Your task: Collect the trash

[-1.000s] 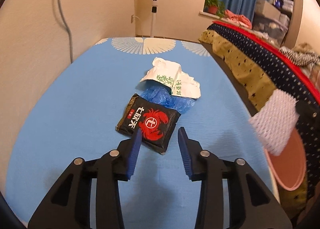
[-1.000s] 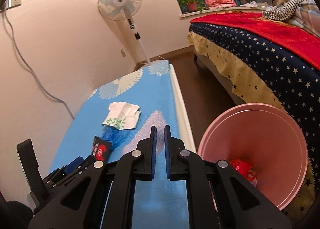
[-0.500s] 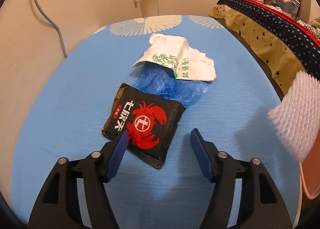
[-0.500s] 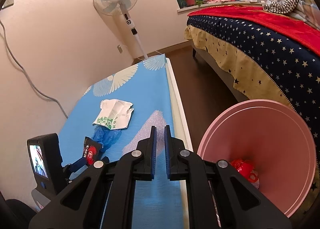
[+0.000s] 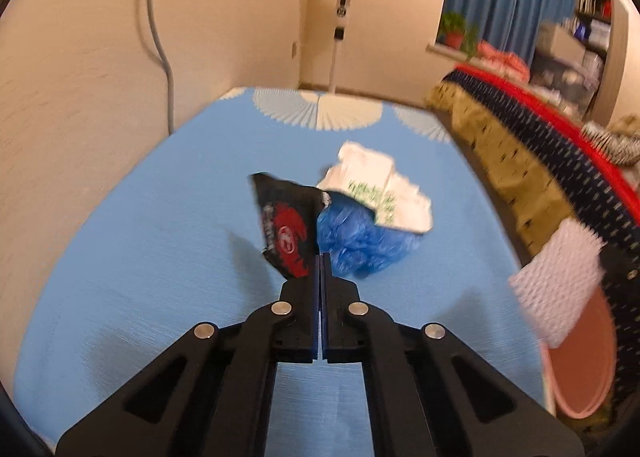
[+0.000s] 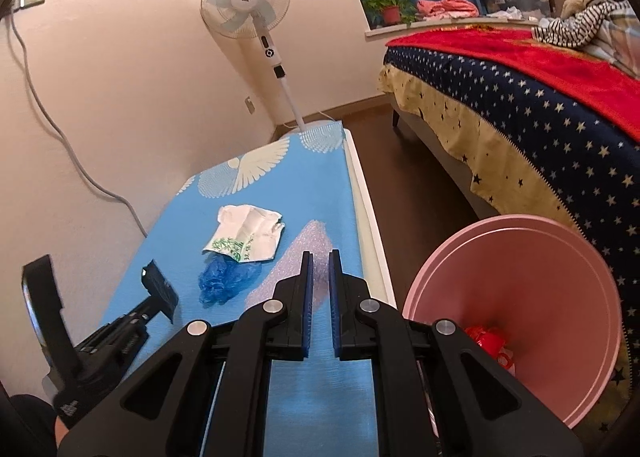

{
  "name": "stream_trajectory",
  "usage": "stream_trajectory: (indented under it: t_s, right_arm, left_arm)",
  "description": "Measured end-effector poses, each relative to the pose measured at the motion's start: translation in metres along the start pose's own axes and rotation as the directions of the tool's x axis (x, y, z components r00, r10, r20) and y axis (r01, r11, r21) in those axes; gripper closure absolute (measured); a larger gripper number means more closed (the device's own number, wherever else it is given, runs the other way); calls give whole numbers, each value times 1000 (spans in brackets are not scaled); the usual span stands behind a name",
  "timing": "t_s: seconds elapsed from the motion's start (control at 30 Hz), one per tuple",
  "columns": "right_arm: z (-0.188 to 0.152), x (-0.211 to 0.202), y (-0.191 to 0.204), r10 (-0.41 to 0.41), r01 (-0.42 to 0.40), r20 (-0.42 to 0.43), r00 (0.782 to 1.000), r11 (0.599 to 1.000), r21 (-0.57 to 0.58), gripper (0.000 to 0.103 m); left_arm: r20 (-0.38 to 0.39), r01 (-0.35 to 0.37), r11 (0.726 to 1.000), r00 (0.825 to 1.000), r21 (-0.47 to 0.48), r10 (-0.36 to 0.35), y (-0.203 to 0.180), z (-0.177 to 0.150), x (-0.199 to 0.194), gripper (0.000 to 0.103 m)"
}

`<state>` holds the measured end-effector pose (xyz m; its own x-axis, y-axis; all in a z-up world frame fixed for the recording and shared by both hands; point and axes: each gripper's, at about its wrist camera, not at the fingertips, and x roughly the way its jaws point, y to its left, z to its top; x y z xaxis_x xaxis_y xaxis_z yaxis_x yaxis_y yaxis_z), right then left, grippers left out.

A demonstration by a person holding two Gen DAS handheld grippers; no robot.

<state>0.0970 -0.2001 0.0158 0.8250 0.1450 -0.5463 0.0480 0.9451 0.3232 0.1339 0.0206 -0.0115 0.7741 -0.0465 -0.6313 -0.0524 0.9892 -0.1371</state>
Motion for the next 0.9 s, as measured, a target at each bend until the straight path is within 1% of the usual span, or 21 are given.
stream_trajectory:
  t_s: [0.07, 0.13, 0.27, 0.43, 0.57, 0.9]
  right_arm:
    - [0, -7, 3, -4, 4, 11, 1000, 1000, -7, 95]
    - [0, -15, 6, -9, 9, 23, 1000, 1000, -15, 95]
    - [2, -30, 9, -20, 21, 43, 999, 999, -35, 95]
    - [1, -50, 7, -36, 40, 65, 997, 998, -49, 95]
    - [2, -61, 3, -50, 55, 79, 996, 997, -54, 95]
    - [7, -78, -9, -80, 86, 105, 991, 995, -54, 95]
  left_arm:
    - [24, 48, 999, 999, -13, -48, 2, 1, -9, 103]
    - [28, 78, 997, 997, -25, -77, 2, 0, -17, 103]
    - [42, 100, 995, 994, -24, -99, 0, -1, -27, 103]
    - [52, 156, 986, 987, -57, -153, 1, -3, -35, 103]
    - [62, 182, 981, 982, -65, -178, 1, -3, -41, 103]
    - [79, 218, 976, 973, -21, -216, -14, -3, -55, 103]
